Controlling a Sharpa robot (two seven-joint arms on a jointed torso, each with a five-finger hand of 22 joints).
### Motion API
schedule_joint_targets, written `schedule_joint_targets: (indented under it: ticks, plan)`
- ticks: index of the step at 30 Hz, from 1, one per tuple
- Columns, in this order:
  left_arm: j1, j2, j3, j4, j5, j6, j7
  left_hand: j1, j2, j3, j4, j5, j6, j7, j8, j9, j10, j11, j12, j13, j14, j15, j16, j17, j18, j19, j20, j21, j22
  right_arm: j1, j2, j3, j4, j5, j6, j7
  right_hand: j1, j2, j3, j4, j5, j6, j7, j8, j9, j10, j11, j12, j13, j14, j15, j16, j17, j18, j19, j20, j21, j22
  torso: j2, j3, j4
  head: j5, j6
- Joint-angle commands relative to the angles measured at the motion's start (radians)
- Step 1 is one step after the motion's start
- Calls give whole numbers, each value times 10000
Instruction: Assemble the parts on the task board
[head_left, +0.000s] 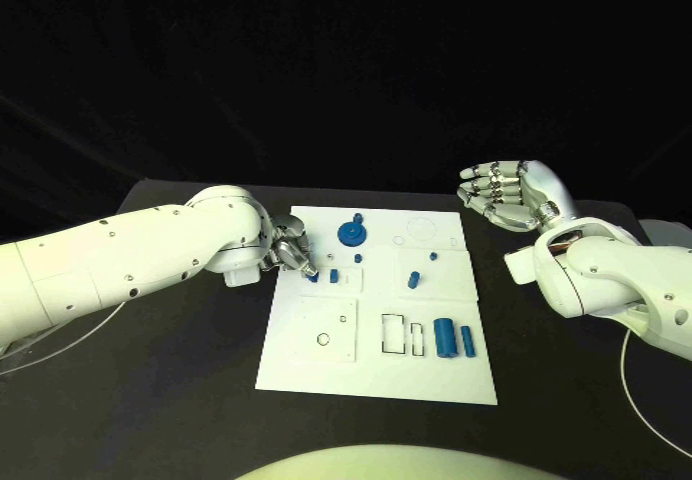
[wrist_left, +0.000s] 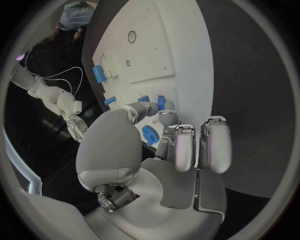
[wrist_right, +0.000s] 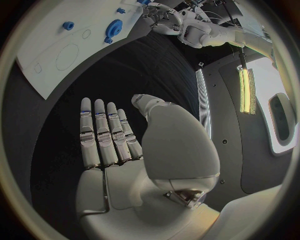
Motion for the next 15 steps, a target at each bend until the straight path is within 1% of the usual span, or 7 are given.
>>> schedule_joint_targets:
  ticks: [1, 6, 10, 15]
  plan:
    - [-56, 162, -56, -35, 306, 819, -36, 47, 36, 1654, -1719, 53, 198, -122, 24, 3, 54, 3, 32, 30, 877, -82, 44, 1926, -164, 298, -57, -11, 545, 5, 10, -1, 19, -32, -6, 65, -79, 42, -61, -8, 49, 71, 449, -34, -12, -7, 85, -57, -10, 11, 58, -65, -8, 127, -51, -7, -42, -7, 6, -11, -14, 12, -1]
    - [-52, 312, -68, -141, 332, 999, -70, 2, 64, 1612, -1676, 52, 199, -124, 18, 16, 83, 3, 49, 64, 880, -83, 51, 1939, -166, 296, -59, -11, 548, 6, 13, -1, 29, -30, -31, 75, -79, 42, -61, -8, 49, 71, 449, -34, -12, -7, 85, -57, -10, 11, 58, -65, -8, 127, -51, -7, -42, -7, 8, -4, -13, 18, -13]
    - [-51, 370, -72, -179, 339, 989, -77, -45, 91, 1548, -1633, 37, 199, -132, 17, 35, 115, -3, 65, 100, 881, -86, 53, 1943, -166, 294, -62, -14, 548, 8, 14, -1, 33, -29, -37, 76, -88, 41, -71, -6, 50, 73, 460, -41, -16, -10, 92, -61, -10, 13, 62, -72, -19, 127, -53, -4, -41, -24, 10, -1, -6, 6, -12]
    - [-49, 401, -74, -201, 336, 930, -82, -146, 174, 1262, -1535, -17, 209, -180, 50, 119, 208, -41, 92, 171, 894, -111, 80, 1997, -174, 304, -74, 5, 582, 11, 10, -1, 35, -28, -38, 74, -88, 41, -71, -6, 50, 73, 460, -41, -16, -10, 92, -61, -10, 13, 62, -72, -19, 127, -53, -4, -41, -24, 5, -7, -1, -3, -24]
